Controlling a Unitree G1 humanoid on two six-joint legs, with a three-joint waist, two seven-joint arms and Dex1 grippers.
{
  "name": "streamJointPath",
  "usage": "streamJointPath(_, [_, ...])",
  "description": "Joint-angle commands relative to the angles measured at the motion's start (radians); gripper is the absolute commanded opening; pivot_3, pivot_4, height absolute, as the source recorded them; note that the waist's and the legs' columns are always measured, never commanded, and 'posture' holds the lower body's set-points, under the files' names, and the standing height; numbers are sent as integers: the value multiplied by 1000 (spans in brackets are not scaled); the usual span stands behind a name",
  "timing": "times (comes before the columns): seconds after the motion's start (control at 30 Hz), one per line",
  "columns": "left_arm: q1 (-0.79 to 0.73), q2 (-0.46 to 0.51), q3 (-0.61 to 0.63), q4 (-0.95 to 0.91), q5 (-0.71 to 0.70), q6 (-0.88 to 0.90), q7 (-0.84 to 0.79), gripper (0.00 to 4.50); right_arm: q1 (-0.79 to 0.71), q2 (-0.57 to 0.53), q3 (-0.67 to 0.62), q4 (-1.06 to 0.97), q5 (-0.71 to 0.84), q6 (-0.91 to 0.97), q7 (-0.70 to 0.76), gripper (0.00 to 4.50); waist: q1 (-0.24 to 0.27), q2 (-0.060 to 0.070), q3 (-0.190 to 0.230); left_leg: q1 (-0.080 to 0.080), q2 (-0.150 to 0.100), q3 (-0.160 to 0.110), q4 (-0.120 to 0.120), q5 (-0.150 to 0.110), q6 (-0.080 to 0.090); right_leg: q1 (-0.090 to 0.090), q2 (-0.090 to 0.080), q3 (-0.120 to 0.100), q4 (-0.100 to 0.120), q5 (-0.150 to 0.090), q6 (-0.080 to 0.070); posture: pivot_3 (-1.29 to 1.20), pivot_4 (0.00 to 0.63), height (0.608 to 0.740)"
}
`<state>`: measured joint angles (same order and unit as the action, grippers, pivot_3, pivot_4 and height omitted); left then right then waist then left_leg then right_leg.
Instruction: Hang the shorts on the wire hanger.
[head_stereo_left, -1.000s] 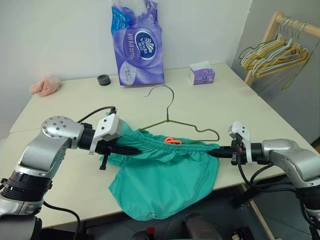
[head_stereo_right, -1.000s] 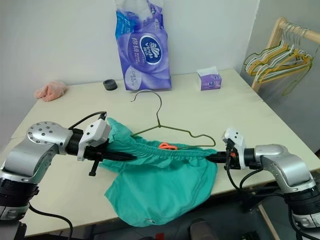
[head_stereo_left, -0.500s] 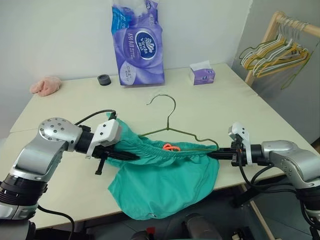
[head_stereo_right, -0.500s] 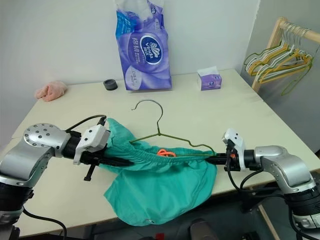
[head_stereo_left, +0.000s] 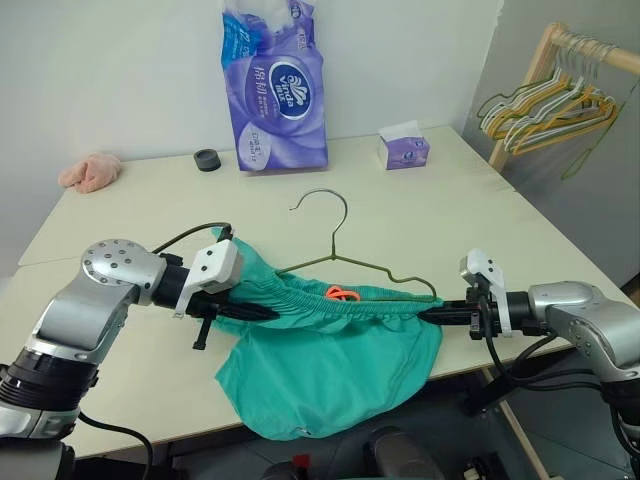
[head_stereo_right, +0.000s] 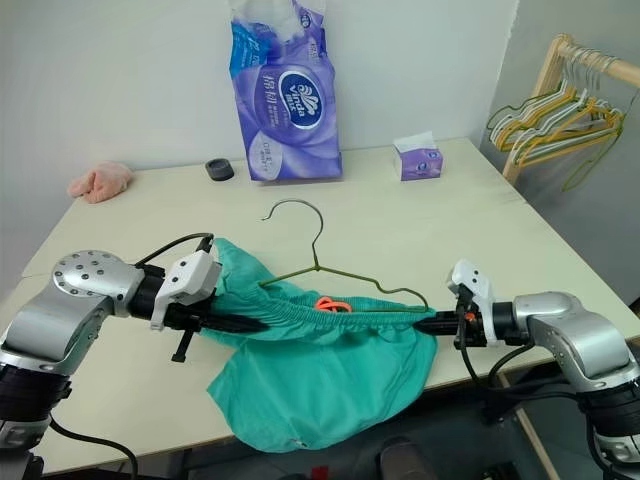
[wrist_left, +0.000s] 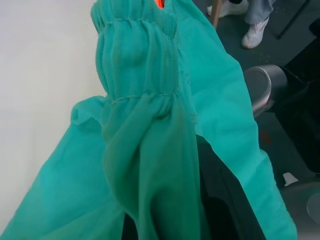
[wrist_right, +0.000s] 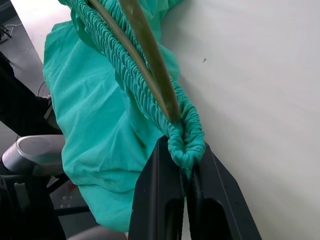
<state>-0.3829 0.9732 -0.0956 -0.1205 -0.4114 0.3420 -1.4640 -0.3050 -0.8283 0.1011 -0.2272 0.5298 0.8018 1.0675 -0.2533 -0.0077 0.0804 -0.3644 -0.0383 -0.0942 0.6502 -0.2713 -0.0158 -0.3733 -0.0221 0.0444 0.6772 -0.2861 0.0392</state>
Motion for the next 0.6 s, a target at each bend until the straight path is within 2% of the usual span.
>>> streamJointPath(0.03, [10, 41, 34, -11, -1, 4, -15, 0, -7, -28, -24, 6, -15, -3, -3, 29, 0, 0, 0, 0, 0, 0, 0, 0, 0, 0, 0, 0, 0, 0, 0, -324, 49, 740])
streamJointPath(0.6, [35, 44, 41, -2, -11, 8, -4, 0, 18, -56, -14, 3, -26, -55, 57, 29, 0, 0, 0, 0, 0, 0, 0, 0, 0, 0, 0, 0, 0, 0, 0, -322, 52, 740])
